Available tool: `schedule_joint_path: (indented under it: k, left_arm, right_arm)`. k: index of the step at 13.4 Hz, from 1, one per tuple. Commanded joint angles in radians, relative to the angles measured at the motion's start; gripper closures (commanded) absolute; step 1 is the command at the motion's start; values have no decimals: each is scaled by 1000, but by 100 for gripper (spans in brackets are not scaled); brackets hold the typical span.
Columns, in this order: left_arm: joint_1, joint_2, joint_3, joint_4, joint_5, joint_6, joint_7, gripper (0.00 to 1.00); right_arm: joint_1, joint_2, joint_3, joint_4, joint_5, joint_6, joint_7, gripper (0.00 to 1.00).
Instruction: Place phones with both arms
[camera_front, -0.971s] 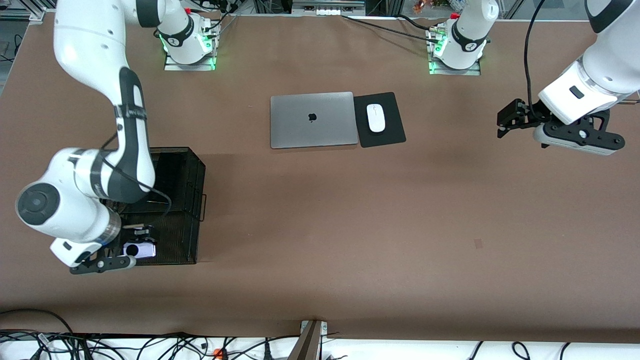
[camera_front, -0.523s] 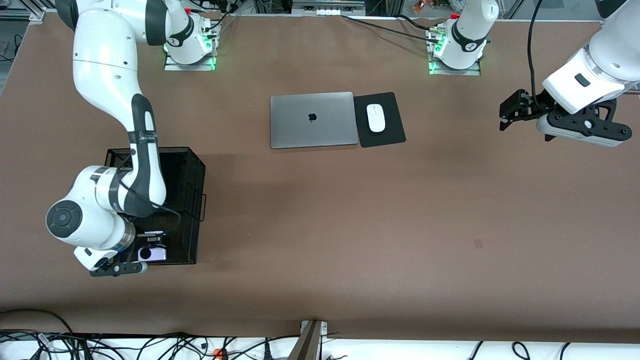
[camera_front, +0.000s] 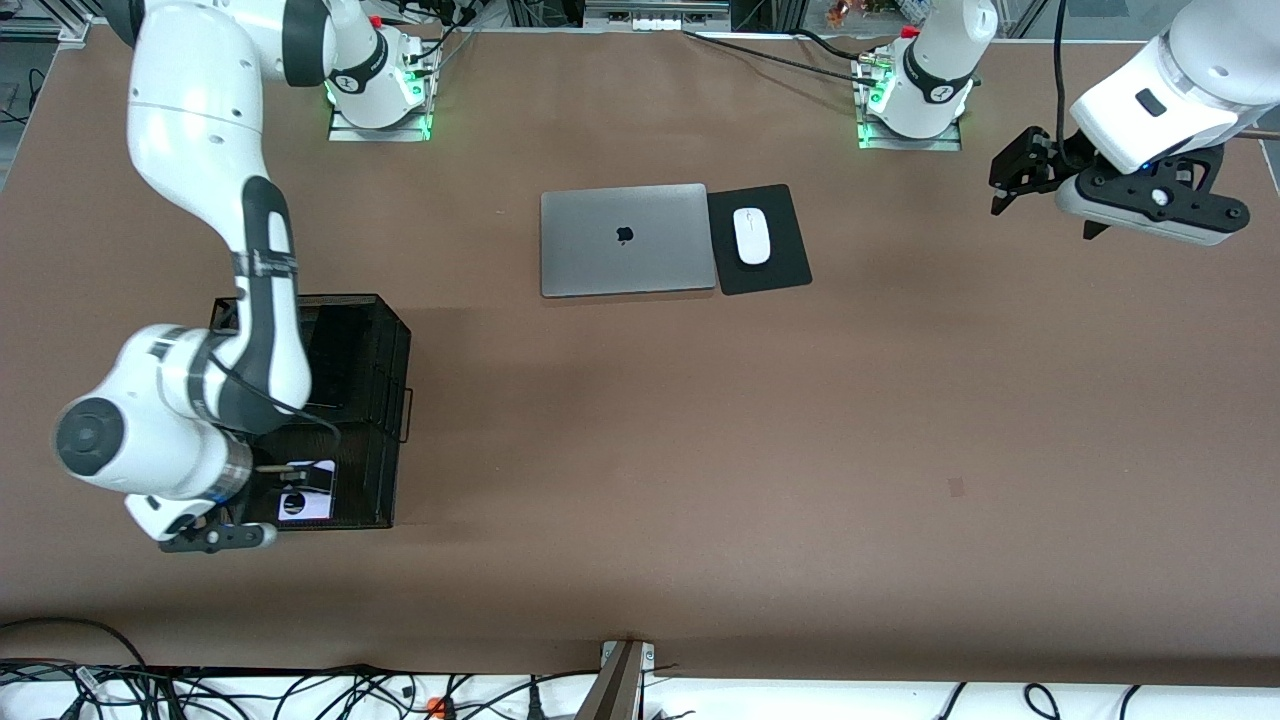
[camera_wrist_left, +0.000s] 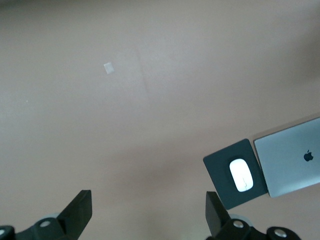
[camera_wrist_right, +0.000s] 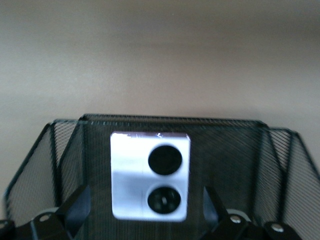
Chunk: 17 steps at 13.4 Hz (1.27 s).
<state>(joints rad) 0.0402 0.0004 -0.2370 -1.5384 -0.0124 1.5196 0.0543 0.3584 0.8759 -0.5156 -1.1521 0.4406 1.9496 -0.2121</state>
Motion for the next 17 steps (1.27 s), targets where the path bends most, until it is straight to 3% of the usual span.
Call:
schedule_joint_path:
  k: [1, 3, 5, 7, 10, 13, 15, 17]
  left_arm:
    - [4, 24, -10, 12, 9, 54, 6, 0]
    - [4, 47, -2, 42, 12, 76, 10, 0]
    - [12, 50, 4, 40, 14, 74, 7, 0]
    - [12, 49, 5, 40, 20, 73, 6, 0]
    - [21, 53, 13, 40, 28, 77, 4, 0]
    - [37, 59, 15, 40, 28, 85, 1, 0]
    - [12, 52, 28, 18, 28, 88, 1, 0]
    - [-32, 33, 109, -15, 25, 86, -22, 0]
  right_arm:
    - [8, -135, -11, -20, -60, -137, -3, 0]
    - [10, -213, 0, -29, -134, -230, 0, 0]
    - [11, -320, 11, -111, -167, -290, 8, 0]
    - [-19, -473, 110, -263, -279, -259, 35, 0]
    - [-187, -670, 346, -490, -407, -169, 127, 0]
    - [-347, -822, 495, -658, -444, -126, 149, 0]
    - [-390, -867, 520, -673, -450, -164, 148, 0]
    - [-398, -890, 514, -658, -465, -214, 137, 0]
